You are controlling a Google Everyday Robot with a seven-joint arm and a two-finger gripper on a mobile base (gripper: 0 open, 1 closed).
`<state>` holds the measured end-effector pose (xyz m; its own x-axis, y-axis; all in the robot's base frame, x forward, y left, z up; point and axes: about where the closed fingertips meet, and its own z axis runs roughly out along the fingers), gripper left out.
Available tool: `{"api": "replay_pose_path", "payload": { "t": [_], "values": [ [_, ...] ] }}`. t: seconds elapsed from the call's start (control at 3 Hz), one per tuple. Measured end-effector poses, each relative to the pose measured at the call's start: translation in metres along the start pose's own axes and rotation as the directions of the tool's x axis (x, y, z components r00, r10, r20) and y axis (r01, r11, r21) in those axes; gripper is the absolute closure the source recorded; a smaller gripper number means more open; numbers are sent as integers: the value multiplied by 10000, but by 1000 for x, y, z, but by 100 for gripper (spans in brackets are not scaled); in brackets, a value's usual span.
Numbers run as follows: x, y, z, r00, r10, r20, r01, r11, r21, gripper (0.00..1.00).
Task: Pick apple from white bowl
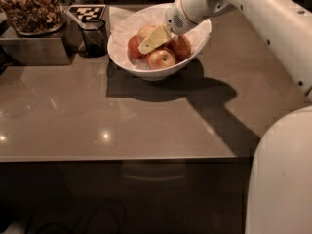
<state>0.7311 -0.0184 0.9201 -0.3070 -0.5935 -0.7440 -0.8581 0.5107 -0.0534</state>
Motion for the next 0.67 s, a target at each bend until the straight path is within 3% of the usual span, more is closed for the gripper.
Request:
{"api": "replay_pose_path", "payload": {
  "t": [0.33, 0.67],
  "values": [
    [0, 0, 2, 10000, -3, -25, 3, 10000, -46, 27],
    [1, 0, 3, 10000, 71, -11, -71, 10000, 64, 50]
  ]
}}
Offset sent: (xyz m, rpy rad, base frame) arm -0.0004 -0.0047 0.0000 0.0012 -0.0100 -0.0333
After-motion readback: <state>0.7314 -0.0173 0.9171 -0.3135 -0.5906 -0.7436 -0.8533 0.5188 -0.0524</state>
